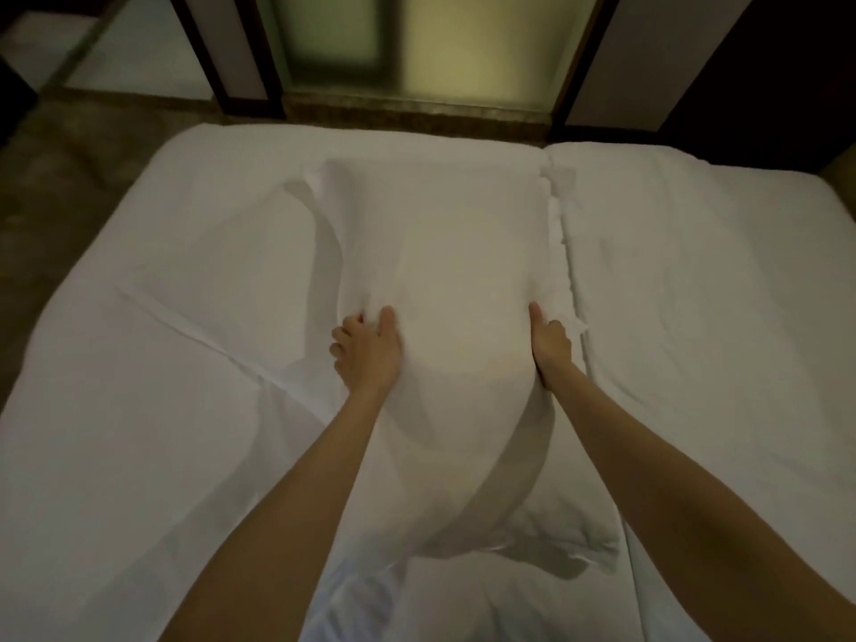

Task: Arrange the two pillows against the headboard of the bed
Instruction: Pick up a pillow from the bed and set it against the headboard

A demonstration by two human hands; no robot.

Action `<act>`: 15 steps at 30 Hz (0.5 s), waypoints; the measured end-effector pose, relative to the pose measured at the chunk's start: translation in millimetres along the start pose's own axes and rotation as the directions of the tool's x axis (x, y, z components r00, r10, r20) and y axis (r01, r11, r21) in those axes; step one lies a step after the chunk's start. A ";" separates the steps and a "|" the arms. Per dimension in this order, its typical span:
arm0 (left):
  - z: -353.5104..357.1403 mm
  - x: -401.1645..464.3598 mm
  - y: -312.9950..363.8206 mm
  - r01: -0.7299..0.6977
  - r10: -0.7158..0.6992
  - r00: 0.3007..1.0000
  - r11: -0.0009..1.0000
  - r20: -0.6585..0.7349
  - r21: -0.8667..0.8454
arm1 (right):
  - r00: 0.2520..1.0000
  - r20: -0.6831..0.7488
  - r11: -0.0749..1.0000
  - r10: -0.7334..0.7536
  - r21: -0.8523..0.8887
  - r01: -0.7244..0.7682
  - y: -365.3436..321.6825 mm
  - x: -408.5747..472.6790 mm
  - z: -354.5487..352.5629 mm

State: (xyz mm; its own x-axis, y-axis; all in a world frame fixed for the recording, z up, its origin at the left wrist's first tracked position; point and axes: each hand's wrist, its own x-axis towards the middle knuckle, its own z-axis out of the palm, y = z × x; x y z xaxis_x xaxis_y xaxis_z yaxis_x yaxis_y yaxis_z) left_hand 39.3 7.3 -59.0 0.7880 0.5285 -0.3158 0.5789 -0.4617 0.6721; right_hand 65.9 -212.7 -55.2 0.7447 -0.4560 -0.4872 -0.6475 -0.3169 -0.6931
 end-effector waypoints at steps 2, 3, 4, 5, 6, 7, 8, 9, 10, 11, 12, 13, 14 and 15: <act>6.7 -1.5 -2.5 0.067 -0.067 0.997 0.998 -0.028 0.005 | 0.998 -0.006 0.997 -0.061 -0.042 0.061 6.9 -4.7 -1.1; 7.5 -1.8 -9.0 0.072 -0.071 0.997 0.997 -0.036 0.023 | 0.996 -0.004 0.994 -0.085 -0.061 0.085 11.4 -8.3 -1.4; 6.8 -1.4 -17.9 0.059 -0.058 0.998 0.998 -0.040 0.033 | 0.994 0.002 0.991 -0.106 -0.077 0.105 16.5 -11.5 -2.1; 5.6 -1.7 -28.0 0.036 -0.035 0.998 0.999 -0.043 0.026 | 0.992 0.014 0.988 -0.125 -0.087 0.126 21.1 -15.1 -4.5; 3.4 -2.6 -38.4 0.015 -0.015 0.999 1.000 -0.044 -0.008 | 0.988 0.029 0.983 -0.153 -0.095 0.155 25.1 -19.2 -6.7; 0.8 -5.6 -47.3 0.000 -0.002 0.999 0.998 -0.043 -0.061 | 0.983 0.046 0.978 -0.180 -0.096 0.184 29.4 -24.1 -10.5; -2.8 -9.0 -54.6 -0.003 -0.002 0.999 0.994 -0.044 -0.111 | 0.977 0.053 0.974 -0.205 -0.091 0.209 33.6 -29.1 -13.6; -5.9 -12.7 -59.9 -0.002 -0.005 0.999 0.989 -0.045 -0.148 | 0.974 0.056 0.971 -0.220 -0.081 0.224 37.5 -34.9 -16.4; -8.3 -18.7 -63.2 0.000 -0.008 0.999 0.984 -0.044 -0.177 | 0.972 0.056 0.971 -0.228 -0.067 0.231 43.1 -41.2 -20.5; -10.6 -24.3 -64.6 0.005 -0.013 0.999 0.980 -0.040 -0.201 | 0.971 0.055 0.970 -0.234 -0.057 0.237 48.2 -46.4 -23.9; -12.5 -30.7 -64.4 0.014 -0.022 0.999 0.975 -0.036 -0.220 | 0.970 0.053 0.970 -0.238 -0.046 0.240 54.4 -50.4 -27.5; -13.4 -41.0 -64.5 0.022 -0.032 0.999 0.971 -0.036 -0.238 | 0.971 0.049 0.971 -0.235 -0.030 0.236 62.7 -56.0 -33.7; -14.0 -50.2 -63.9 0.030 -0.042 0.998 0.965 -0.041 -0.261 | 0.972 0.041 0.973 -0.232 -0.011 0.232 70.9 -61.0 -39.1; -13.4 -59.9 -63.7 0.038 -0.055 0.997 0.957 -0.050 -0.287 | 0.973 0.026 0.973 -0.229 0.019 0.229 80.0 -66.0 -43.8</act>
State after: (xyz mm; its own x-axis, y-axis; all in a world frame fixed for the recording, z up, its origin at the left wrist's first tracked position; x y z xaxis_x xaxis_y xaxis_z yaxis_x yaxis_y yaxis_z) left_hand -47.6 14.6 -74.0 0.7436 0.5879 -0.3185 0.5244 -0.2173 0.8233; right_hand -42.1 -244.4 -55.2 0.8772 -0.3498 -0.3289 -0.4568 -0.3969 -0.7961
